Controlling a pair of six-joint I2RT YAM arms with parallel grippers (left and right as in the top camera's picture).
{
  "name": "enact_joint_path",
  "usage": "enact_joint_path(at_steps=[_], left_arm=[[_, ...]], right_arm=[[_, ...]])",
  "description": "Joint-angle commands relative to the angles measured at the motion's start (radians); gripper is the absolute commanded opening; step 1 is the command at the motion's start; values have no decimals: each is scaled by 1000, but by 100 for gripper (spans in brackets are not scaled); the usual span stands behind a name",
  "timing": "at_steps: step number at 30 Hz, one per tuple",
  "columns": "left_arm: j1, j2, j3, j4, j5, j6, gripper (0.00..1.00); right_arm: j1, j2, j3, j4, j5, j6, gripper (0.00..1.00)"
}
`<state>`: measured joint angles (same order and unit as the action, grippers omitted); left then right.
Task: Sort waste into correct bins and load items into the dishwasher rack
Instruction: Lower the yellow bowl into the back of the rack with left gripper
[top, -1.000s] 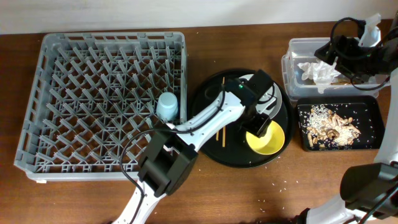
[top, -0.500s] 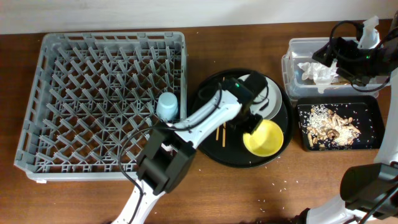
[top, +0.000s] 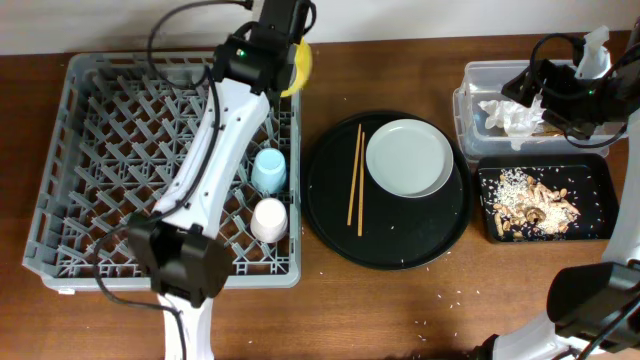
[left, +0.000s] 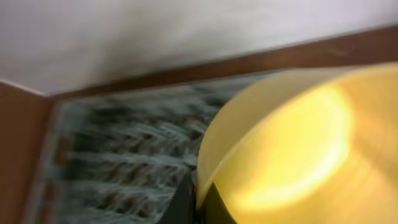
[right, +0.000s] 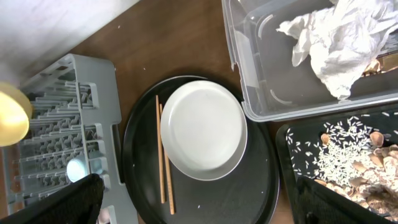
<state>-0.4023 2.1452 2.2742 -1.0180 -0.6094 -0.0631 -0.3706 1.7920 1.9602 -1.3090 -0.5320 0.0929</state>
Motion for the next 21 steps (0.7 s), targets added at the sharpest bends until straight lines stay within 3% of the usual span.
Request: enact_joint_path(at_steps=[1,4,15,21], left_arm=[[11,114,-2,96,-284,134,1],[10,195,-2,182,-495,186,1],[3,265,-2,191,-573,193,0],[-60,269,-2,77,-554,180,0]], right_arm=[[-3,-16,13,0,13,-11,98],[-3,-16,13,0,13,-11,98],[-3,-16,13,0,13,-11,98],[-3,-16,13,0,13,-11,99]])
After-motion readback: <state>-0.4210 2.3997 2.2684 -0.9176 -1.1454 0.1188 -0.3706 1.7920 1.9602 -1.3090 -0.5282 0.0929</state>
